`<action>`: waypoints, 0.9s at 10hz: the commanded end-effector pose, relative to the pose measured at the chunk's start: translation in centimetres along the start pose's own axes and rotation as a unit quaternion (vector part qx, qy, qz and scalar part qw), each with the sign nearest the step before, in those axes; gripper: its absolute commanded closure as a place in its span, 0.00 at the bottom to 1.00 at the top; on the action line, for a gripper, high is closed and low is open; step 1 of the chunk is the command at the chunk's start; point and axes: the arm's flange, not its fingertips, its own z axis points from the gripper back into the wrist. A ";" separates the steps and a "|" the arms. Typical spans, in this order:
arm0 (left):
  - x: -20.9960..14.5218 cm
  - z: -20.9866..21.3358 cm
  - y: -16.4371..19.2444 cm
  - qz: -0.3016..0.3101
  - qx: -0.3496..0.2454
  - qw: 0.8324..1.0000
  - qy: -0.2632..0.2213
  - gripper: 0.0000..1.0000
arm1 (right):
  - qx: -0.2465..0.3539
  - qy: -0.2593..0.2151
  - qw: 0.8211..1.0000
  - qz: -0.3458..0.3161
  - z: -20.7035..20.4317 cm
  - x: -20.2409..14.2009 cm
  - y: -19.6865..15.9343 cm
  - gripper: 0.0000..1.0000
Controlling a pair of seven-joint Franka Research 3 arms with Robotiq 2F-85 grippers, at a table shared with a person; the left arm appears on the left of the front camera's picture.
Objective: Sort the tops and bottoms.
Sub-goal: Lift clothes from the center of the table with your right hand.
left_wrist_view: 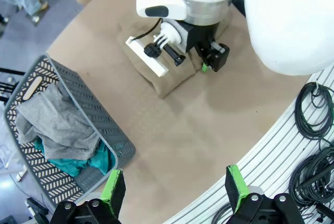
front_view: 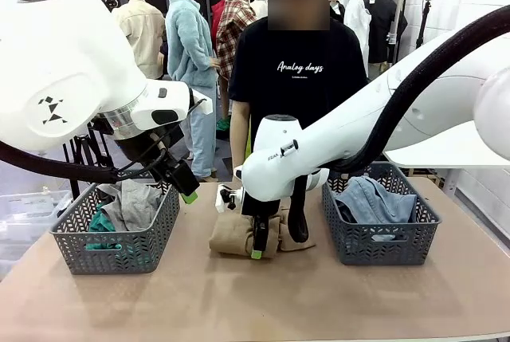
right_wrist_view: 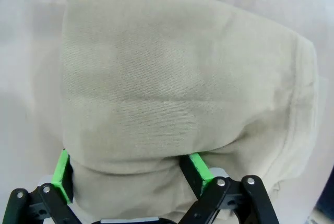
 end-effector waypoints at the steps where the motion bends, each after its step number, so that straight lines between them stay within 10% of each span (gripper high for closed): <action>1: -0.1 0.2 0.2 -0.002 0.003 1.000 0.003 0.00 | 0.006 0.017 1.000 -0.007 0.1 0.3 0.0 0.20; 5: -0.1 0.2 0.2 -0.002 0.003 1.000 0.003 0.00 | 0.010 0.010 1.000 -0.027 0.6 -0.2 0.1 0.91; 9: -0.1 0.2 0.2 -0.002 0.003 1.000 0.003 0.00 | 0.015 -0.048 0.997 -0.055 3.5 -0.8 1.0 1.00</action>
